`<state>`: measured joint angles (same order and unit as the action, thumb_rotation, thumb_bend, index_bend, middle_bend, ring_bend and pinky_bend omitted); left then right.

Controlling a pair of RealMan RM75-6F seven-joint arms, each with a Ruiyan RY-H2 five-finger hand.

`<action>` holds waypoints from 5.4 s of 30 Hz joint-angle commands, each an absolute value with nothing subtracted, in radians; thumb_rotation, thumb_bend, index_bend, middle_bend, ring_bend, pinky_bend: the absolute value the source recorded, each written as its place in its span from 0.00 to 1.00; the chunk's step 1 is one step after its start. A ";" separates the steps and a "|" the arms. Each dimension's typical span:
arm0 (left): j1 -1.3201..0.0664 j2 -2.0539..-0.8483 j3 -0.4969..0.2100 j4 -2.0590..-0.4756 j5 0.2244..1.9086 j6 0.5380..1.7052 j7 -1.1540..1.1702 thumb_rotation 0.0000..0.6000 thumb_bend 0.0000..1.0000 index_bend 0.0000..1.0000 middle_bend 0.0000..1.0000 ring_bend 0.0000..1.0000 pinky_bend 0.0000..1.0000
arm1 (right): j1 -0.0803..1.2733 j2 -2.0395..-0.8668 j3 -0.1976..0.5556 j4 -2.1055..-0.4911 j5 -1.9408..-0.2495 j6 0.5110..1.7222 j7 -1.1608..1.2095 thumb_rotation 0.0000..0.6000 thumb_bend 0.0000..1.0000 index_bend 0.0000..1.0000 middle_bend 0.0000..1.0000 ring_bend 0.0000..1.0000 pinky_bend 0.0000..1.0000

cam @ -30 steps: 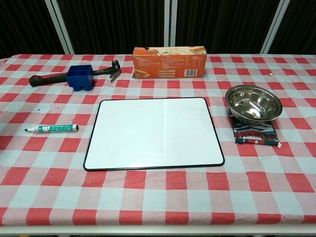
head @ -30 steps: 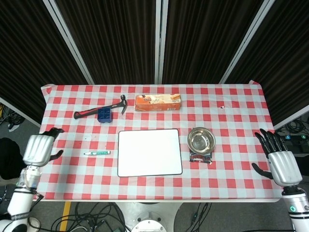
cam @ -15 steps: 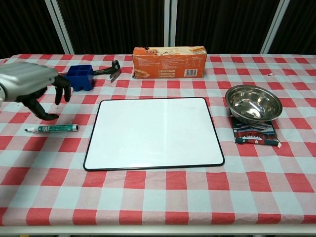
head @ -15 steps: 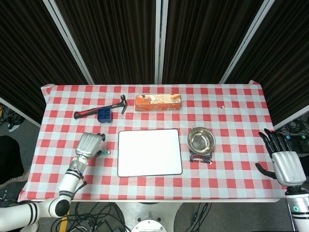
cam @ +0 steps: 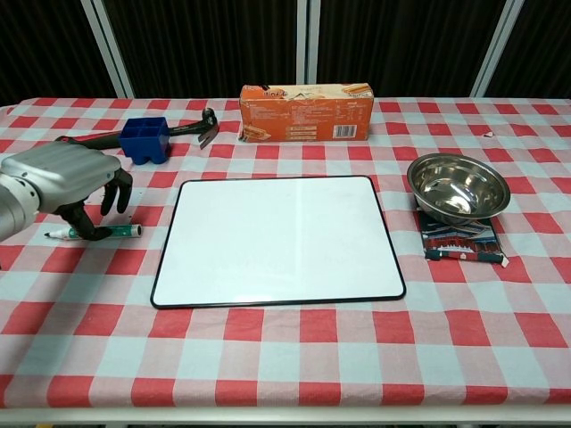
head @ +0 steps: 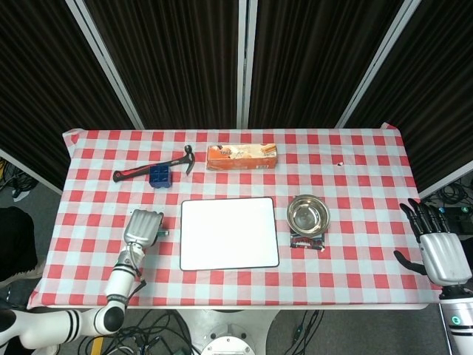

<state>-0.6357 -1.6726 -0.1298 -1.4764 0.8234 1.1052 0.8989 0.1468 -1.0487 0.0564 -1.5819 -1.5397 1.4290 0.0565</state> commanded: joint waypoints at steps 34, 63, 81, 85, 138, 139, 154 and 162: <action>-0.667 -1.696 -0.103 -1.438 0.784 1.111 0.867 1.00 0.34 0.52 0.54 0.83 0.96 | 0.147 -1.049 0.053 -1.587 -1.521 1.408 0.050 1.00 0.12 0.00 0.00 0.00 0.00; -0.818 -1.769 -0.134 -1.121 1.505 0.839 -0.361 1.00 0.37 0.58 0.59 0.79 0.94 | 0.135 -1.022 0.050 -1.634 -1.529 1.426 0.009 1.00 0.12 0.00 0.00 0.00 0.00; -0.861 -1.850 -0.098 -0.949 1.525 0.856 -0.455 1.00 0.37 0.58 0.60 0.78 0.94 | 0.129 -1.020 0.051 -1.631 -1.519 1.426 0.013 1.00 0.12 0.00 0.00 0.00 0.00; -0.884 -1.888 -0.104 -0.921 1.526 0.851 -0.473 1.00 0.37 0.58 0.60 0.78 0.94 | 0.125 -1.017 0.052 -1.632 -1.518 1.430 0.015 1.00 0.12 0.00 0.00 0.00 0.00; -0.814 -1.749 -0.081 -1.166 1.441 0.882 -0.445 1.00 0.37 0.58 0.60 0.75 0.93 | 0.122 -1.024 0.048 -1.600 -1.536 1.434 0.055 1.00 0.12 0.00 0.00 0.00 0.00; -0.817 -1.750 -0.087 -1.167 1.439 0.880 -0.441 1.00 0.37 0.58 0.60 0.75 0.93 | 0.122 -1.024 0.048 -1.600 -1.537 1.435 0.055 1.00 0.12 0.00 0.00 0.00 0.00; -0.887 -1.877 -0.146 -0.986 1.404 0.807 -0.459 1.00 0.37 0.58 0.60 0.75 0.93 | 0.122 -1.013 0.049 -1.616 -1.526 1.428 0.037 1.00 0.12 0.00 0.00 0.00 0.00; -0.882 -1.892 -0.140 -0.961 1.404 0.801 -0.487 1.00 0.37 0.58 0.60 0.75 0.93 | 0.121 -1.013 0.050 -1.618 -1.525 1.428 0.034 1.00 0.12 0.00 0.00 0.00 0.00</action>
